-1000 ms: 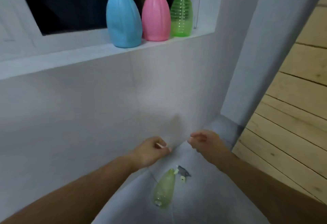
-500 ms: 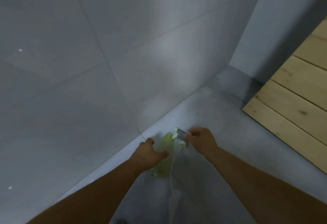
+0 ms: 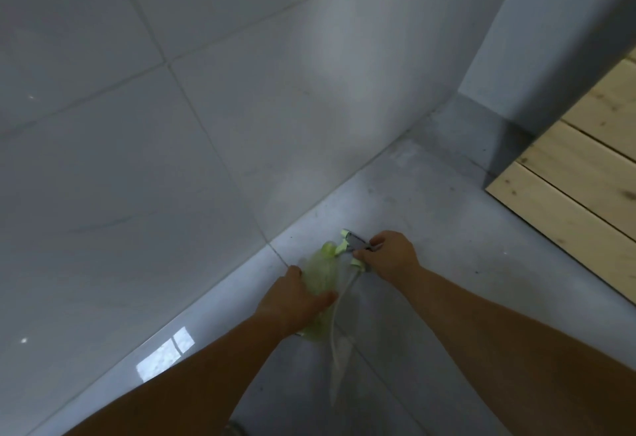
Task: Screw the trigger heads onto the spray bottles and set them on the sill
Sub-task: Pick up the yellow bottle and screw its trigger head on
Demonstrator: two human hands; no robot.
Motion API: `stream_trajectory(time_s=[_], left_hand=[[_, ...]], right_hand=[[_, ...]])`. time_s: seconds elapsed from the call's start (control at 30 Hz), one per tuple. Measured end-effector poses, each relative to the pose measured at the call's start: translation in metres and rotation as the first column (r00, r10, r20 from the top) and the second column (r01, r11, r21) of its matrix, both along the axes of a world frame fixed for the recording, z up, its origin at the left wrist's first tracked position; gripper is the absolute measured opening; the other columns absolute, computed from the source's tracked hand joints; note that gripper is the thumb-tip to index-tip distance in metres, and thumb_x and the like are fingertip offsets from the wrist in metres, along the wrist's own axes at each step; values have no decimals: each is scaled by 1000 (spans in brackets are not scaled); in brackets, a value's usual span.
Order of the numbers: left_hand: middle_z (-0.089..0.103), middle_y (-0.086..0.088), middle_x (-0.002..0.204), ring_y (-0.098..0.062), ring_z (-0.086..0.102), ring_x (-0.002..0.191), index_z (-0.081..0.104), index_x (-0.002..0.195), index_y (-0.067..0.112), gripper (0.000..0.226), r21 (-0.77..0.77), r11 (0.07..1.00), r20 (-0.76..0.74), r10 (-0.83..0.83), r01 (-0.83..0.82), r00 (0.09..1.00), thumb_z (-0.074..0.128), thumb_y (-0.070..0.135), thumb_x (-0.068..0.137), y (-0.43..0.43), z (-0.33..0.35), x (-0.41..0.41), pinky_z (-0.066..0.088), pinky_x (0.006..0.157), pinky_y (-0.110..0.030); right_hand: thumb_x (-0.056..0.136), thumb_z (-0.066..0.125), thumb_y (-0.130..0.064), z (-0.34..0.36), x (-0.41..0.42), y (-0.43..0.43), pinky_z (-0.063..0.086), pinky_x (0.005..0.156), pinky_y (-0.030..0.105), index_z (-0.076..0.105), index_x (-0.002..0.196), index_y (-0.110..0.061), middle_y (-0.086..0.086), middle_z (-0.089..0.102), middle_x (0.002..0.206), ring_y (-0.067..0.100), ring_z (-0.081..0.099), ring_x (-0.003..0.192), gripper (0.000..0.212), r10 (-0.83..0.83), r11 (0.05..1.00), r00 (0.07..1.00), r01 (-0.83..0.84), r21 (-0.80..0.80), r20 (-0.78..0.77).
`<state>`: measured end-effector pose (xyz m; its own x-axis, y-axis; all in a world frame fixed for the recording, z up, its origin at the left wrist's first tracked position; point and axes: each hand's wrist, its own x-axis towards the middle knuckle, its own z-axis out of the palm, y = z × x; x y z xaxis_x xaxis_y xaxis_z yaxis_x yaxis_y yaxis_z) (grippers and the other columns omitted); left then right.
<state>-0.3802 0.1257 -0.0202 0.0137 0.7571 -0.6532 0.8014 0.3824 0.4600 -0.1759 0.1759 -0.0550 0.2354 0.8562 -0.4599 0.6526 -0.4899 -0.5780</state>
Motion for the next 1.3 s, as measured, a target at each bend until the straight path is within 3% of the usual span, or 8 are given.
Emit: stream_trajectory(time_s=[0.2,0.27,0.43,0.57,0.77,1.0,1.13,1.3], left_hand=[[56,-8,140,-26,61,119,36,148,13,91,3,1000,27,9,-9,1000,69,64,80,-8,1,-10,58,86,-34],[58,-8,138,-25,62,117,37,147,13,90,13,1000,38,11,-11,999,70,62,80,-10,5,-11,57,89,-35],[65,-5,122,-22,67,104,41,144,17,85,49,999,164,12,-20,986,77,56,77,-5,36,-12,57,81,-30],[69,-1,103,-15,67,82,46,131,21,77,106,994,250,-36,9,968,81,54,70,-3,91,-7,57,72,-30],[64,2,96,-13,62,79,48,131,20,78,286,950,257,-202,125,945,83,51,69,-9,207,8,52,74,-27],[65,-8,119,-22,65,98,49,136,22,68,455,873,228,-307,177,924,85,30,78,-56,322,20,52,87,-26],[63,-4,110,-18,61,92,47,123,31,59,494,852,235,-322,173,917,85,25,78,-88,345,13,48,67,-10],[66,-4,99,-14,57,81,52,124,26,63,526,833,234,-335,171,913,89,28,73,-108,352,13,53,78,-29]], right_hand=[[66,85,-27,-2,-8,-2,56,60,39,69,62,2,14,58,61,26,61,59,33,-105,991,974,85,-104,-199],[69,86,-18,6,-9,-3,55,49,31,60,56,-5,11,52,58,21,56,50,32,-190,978,932,154,-139,-309],[81,77,-15,52,9,-10,58,63,31,63,82,-4,13,60,78,21,60,67,18,-214,976,864,168,-141,-456],[90,67,-18,119,38,-15,60,64,37,56,113,4,30,65,109,31,68,75,34,-265,962,829,261,-78,-493],[94,61,-12,255,70,-56,62,63,34,62,105,9,28,64,98,29,65,71,24,-203,928,771,349,134,-604],[95,60,-15,396,104,-114,60,67,25,58,86,3,19,52,88,31,56,80,20,-110,709,725,537,457,-680],[96,58,-18,458,119,-158,61,80,36,59,93,0,23,58,102,31,65,94,18,-93,534,615,695,482,-783],[96,58,-20,476,128,-203,59,86,36,60,110,2,31,57,129,31,69,102,26,-83,466,538,765,445,-839]])
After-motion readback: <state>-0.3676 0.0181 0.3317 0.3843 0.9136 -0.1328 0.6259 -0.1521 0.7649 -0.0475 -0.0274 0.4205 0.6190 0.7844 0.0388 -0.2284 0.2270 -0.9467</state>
